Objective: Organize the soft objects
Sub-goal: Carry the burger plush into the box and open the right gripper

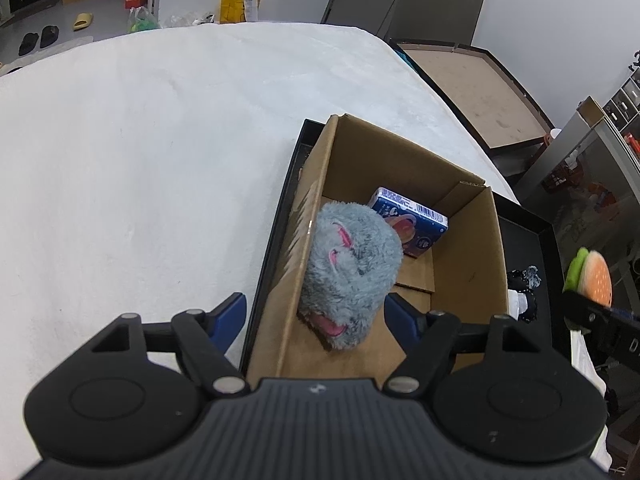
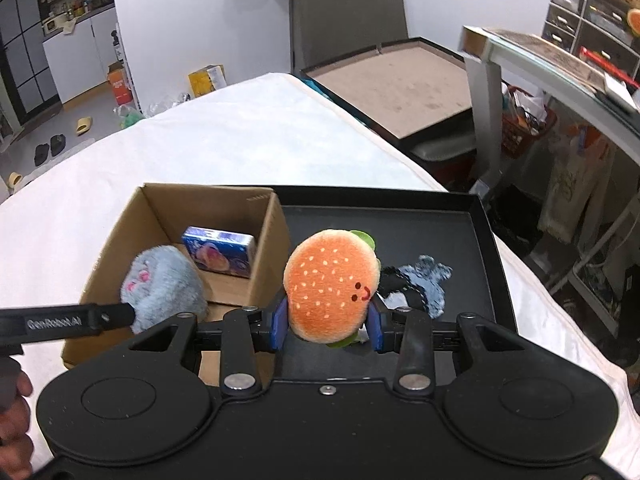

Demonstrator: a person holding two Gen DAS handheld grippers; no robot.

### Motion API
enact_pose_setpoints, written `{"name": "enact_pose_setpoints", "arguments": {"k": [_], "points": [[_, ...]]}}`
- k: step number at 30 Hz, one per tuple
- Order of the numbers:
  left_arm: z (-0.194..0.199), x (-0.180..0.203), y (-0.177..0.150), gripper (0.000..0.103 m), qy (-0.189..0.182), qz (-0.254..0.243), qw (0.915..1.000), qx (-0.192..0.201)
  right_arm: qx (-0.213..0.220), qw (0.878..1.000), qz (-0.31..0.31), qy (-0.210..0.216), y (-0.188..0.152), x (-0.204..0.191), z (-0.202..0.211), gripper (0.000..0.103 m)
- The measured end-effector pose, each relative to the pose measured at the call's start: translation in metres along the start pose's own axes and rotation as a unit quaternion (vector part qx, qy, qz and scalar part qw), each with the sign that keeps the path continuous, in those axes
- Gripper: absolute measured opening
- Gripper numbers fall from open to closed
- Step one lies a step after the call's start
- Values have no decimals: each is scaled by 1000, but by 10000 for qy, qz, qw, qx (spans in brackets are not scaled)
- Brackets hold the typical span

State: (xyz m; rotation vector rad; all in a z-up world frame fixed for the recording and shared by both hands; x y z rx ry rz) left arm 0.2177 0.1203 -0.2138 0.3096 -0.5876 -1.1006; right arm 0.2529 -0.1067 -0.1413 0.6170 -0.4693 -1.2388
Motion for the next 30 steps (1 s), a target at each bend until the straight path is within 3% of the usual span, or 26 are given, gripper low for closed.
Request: {"name": "enact_pose_setpoints", "arguments": {"k": [13,17,20,23,30], "points": [[-10,-9,-3,65,-93,73,9999,-107,155,9996,217,100,14,-39,1,38],[-14,-14,-5,54,-65,95,9998,-171,158,9993,310,142,17,-52,0,38],[-19,-18,-6,32,-77,165,9995,-273,164,9990,372,179,20,-62,-3,39],[-21,-22,-7,22,-4,184,9994,-276,173,9989,401,182,23,-69,-6,39],[-20,-23,-8,22,-13,157,9995,-262,157,9984,504,184,24,-79,-9,39]]}}
Point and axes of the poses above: each gripper's, at about its wrist camera, not at the fingertips, and z roughly against the way its jaws point, x to its right, y to its top, the point moved 3 cm from there along -z, roughly the way its jaws point, and after that the axes turned 2 degrees about x, right-handed, at the moved point
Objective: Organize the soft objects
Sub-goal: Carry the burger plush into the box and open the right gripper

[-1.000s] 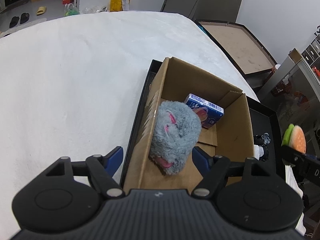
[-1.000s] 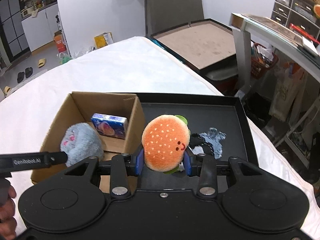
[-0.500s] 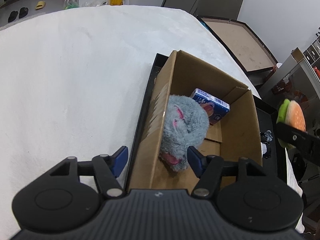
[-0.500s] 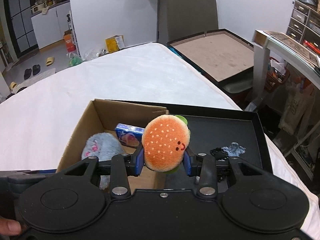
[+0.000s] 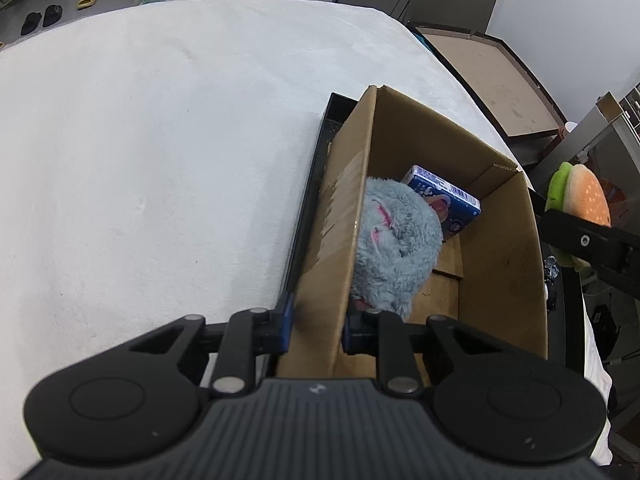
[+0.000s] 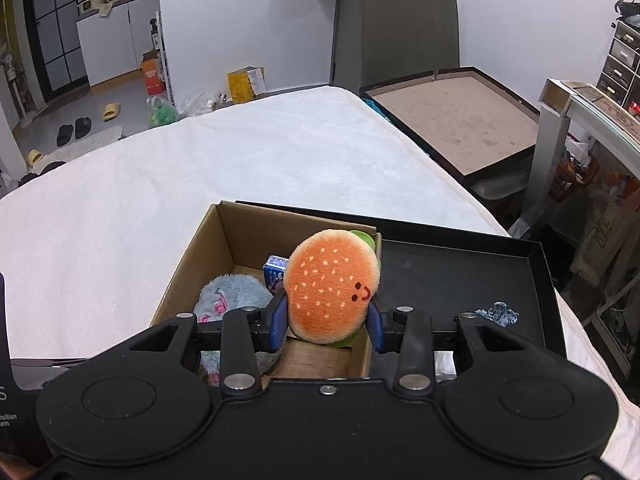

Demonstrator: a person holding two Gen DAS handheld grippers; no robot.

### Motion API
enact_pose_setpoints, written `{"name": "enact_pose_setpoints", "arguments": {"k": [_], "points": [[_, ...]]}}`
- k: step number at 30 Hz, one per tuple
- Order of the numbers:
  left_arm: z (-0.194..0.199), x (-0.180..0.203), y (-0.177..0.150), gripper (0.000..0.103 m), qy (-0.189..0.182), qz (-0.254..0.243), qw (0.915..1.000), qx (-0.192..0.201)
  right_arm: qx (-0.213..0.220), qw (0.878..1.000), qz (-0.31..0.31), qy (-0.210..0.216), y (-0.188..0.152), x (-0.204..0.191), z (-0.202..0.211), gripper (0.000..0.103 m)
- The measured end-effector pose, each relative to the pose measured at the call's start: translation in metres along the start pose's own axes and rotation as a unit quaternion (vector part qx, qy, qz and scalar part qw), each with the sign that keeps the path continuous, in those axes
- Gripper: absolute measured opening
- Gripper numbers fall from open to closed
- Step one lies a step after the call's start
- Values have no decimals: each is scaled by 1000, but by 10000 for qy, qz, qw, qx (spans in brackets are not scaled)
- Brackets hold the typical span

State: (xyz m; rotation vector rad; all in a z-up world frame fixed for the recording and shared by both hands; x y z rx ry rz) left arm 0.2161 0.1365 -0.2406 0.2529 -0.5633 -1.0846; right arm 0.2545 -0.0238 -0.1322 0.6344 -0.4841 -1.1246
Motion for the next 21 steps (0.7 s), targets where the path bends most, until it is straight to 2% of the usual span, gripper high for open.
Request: {"name": "enact_pose_setpoints", "arguments": {"k": [8,13,18,21], "points": [[1,0,1,22,1,56,10000,-17,34,10000,11,-37,-6,2,-1,64],[2,1,2,22,23,123,9999,-12,229,9996,-36,-151,-9,12,8,90],[5,3,3,22,76,96,9999,23,362,9988,-7,-317,-14,25,16,94],[13,5,5,23,54,111,9997,191,350,9986,-77,-395,-19,34,16,95]]}}
Point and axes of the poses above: each gripper's, at about its wrist camera, not at the fingertips, and z roughly against the way its jaws point, x to its right, y to its top, the point moved 3 cm from there along -z, roughly the way its jaws point, and after that the axes turned 2 degrees about x, right-handed, at the moved point
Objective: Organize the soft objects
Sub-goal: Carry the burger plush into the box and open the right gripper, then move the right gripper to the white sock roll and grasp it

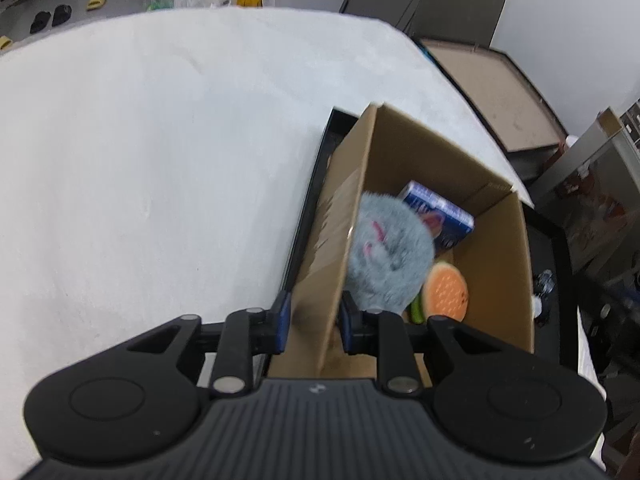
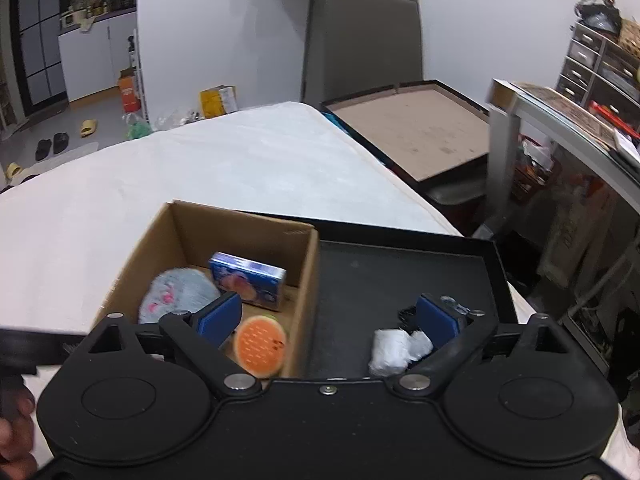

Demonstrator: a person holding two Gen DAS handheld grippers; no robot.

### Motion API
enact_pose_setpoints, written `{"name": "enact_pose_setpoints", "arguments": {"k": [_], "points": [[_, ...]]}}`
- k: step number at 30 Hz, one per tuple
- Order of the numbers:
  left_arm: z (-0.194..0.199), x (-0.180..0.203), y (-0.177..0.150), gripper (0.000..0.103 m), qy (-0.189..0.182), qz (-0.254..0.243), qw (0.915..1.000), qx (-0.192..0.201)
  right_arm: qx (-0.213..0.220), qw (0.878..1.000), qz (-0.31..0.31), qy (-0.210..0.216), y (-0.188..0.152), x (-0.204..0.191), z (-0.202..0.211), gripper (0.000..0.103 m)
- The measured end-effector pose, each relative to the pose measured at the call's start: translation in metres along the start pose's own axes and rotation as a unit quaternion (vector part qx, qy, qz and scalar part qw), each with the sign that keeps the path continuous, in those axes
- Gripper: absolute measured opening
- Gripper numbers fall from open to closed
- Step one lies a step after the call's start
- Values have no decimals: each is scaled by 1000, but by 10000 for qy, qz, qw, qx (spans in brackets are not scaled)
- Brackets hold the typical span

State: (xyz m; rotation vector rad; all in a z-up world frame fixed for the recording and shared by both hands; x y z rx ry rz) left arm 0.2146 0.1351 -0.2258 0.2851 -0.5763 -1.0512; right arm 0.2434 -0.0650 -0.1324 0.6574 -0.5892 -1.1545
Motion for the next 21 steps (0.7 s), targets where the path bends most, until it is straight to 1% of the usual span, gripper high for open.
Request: {"name": "enact_pose_setpoints", "arguments": {"k": [5,9,12,15,17,20,21], "points": [[1,5,-1,25,44,-50,10000,-21,-69,9998,-171,-41,-11,18,-1,96],[3,6,1,27,47,11,10000,-29,-118,9996,-247,-87,-20,31,-3,96],[3,6,1,34,34,53,10000,-41,-131,9994,-304,-110,-26,41,-5,96],[1,8,1,42,36,112,9999,-91,-122,9991,-391,-111,-30,51,-8,96],[-1,8,1,54,78,137,9998,-124,-129,9989,-443,-119,-34,58,-11,95],[-4,9,1,57,158,162,9996,-146,-163,9984,-532,-85,-41,67,-18,94],[-5,9,1,57,184,168,9996,-163,-170,9983,-559,-52,-43,70,-21,90]]}}
Point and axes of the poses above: each gripper's, at about its wrist camera, not at the fingertips, and z roughly against the way its jaws point, x to its right, y to its top, the point moved 3 cm from there along -z, roughly the way its jaws point, and after that the axes turned 2 degrees about x, right-handed, at the moved point
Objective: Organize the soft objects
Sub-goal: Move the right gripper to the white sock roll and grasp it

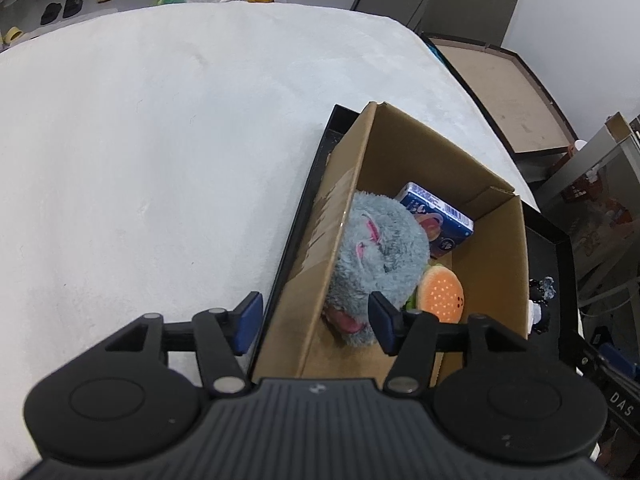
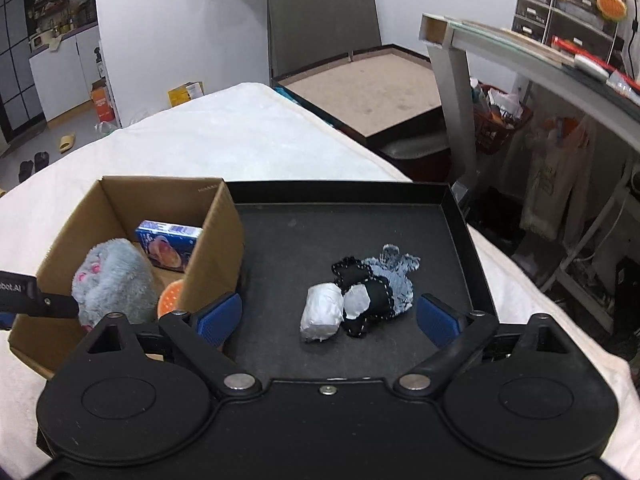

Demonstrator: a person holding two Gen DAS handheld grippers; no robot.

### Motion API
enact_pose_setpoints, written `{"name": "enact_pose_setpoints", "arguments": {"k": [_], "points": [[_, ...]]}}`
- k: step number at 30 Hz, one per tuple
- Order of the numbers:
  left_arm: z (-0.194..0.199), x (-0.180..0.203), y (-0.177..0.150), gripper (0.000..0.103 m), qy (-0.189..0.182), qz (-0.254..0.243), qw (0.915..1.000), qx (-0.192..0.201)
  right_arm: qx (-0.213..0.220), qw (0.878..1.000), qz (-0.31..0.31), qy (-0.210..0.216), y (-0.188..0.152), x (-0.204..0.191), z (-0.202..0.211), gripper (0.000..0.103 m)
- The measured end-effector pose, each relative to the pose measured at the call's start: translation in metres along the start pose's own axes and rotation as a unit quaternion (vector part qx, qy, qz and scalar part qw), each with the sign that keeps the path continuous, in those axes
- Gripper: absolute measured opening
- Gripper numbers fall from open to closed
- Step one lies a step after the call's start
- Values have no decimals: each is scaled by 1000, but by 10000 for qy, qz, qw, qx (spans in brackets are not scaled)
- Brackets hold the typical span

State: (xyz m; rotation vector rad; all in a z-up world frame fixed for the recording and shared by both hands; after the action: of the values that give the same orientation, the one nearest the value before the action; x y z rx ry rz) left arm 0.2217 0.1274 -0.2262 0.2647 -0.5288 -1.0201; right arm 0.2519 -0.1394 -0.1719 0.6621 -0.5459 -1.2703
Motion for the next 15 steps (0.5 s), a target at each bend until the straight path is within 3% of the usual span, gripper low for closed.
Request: {"name": "enact_pose_setpoints", "arguments": {"k": [7,15], "points": [[-7,6,1,65,90,-24,9999,-45,-142,9995,-170,241,-9,11,-19,70],[-16,12,2,69,131,-67,9999,-13,-360,9973,-427,470,-14,18,-45,59]]}}
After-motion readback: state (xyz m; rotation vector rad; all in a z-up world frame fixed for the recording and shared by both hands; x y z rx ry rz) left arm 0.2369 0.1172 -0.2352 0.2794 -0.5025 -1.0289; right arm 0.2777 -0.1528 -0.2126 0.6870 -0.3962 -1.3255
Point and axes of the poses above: each gripper's, at about its wrist camera, not at the fingertips, and z roughly against the way its jaws point, x to its right, y to its top, the point moved 3 cm from there along -z, roughly the way its jaws point, and after that the axes turned 2 degrees about x, right-handed, at the moved point
